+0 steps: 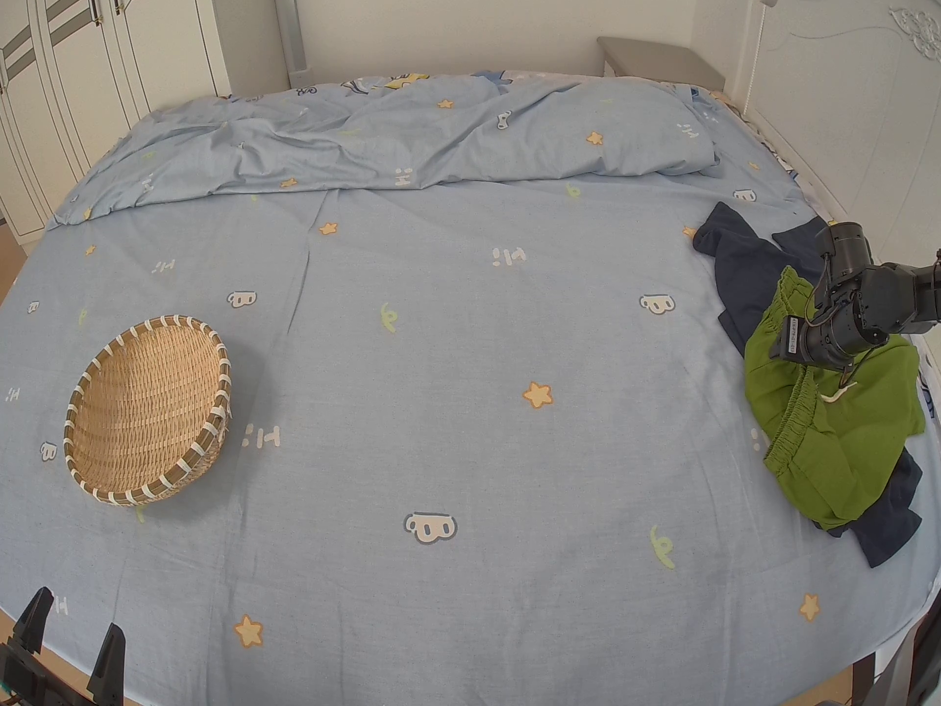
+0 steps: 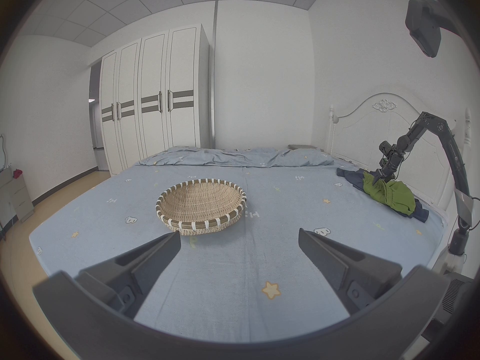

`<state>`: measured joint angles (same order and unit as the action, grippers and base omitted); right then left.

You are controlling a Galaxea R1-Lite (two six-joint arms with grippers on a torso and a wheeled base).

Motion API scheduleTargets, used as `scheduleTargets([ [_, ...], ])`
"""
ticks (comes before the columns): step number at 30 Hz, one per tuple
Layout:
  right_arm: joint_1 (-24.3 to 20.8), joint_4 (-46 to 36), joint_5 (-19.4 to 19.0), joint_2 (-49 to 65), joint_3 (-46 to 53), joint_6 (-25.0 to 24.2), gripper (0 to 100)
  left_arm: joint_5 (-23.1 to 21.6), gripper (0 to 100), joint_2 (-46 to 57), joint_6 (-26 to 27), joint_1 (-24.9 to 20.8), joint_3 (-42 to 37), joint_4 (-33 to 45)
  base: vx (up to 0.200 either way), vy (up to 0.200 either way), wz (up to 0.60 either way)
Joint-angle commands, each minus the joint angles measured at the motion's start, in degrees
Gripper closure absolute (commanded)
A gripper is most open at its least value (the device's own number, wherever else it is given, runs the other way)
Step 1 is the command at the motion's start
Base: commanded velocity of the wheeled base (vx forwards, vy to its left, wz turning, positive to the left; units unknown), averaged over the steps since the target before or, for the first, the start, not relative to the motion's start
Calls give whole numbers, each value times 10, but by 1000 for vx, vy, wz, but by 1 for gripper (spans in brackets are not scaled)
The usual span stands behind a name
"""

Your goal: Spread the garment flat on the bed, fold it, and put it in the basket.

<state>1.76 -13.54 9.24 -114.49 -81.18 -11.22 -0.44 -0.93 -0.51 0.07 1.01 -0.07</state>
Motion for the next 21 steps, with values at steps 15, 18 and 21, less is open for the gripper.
scheduleTargets([
  [15,-54,-64,-62,78,-18,-33,100,0,0,9,0,0,-10,0,0,0,0],
  [18,-93,-84,-86,100,-46,-79,100,0,0,9,0,0,-10,0,0,0,0],
  [21,-142,-94,-113,119,-75,-116,100,0,0,9,0,0,-10,0,0,0,0],
])
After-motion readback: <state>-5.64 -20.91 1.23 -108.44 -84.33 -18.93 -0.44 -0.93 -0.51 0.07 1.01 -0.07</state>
